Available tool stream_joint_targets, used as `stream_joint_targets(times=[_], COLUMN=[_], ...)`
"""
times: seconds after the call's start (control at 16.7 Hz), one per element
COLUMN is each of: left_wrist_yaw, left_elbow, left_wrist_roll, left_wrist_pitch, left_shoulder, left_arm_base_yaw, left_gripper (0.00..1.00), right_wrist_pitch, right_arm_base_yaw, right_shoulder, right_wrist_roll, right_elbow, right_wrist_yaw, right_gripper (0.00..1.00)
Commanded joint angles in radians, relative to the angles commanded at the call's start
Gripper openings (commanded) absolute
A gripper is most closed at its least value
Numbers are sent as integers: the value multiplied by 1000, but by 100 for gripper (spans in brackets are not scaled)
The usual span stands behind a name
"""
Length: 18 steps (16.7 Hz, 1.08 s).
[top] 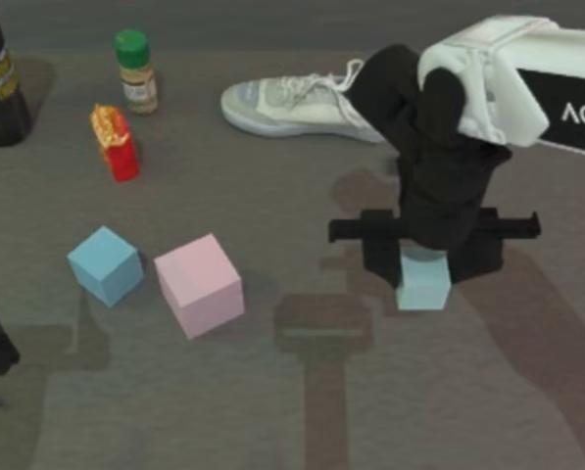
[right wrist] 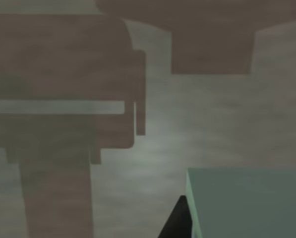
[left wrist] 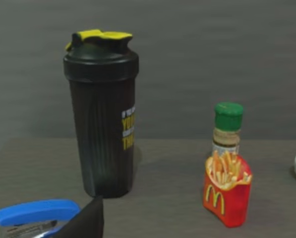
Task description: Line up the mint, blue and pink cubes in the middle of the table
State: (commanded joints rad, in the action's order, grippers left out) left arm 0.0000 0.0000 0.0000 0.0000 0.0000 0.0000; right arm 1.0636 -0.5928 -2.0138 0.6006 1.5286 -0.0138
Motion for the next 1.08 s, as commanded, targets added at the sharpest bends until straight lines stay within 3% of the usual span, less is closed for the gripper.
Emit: stream_joint_targets(times=[0.48,0.72,1.08], left_wrist_yaw=[0,0,0], left_elbow=[0,0,0], left_wrist_roll=[0,0,0], left_wrist_pitch=[0,0,0], left_shoulder=[0,0,0], left_arm_base_yaw=[0,0,0], left_gripper=[100,100,100], right_wrist_pitch=[-235,-246,-246], right_arm_base_yaw=[-7,-8,-8], right_shoulder=[-83,-88,-88], right_wrist_roll=[5,6,6], right_elbow=[-146,-155,-155], right_wrist_yaw=[-2,-3,-3], right_gripper=[0,0,45])
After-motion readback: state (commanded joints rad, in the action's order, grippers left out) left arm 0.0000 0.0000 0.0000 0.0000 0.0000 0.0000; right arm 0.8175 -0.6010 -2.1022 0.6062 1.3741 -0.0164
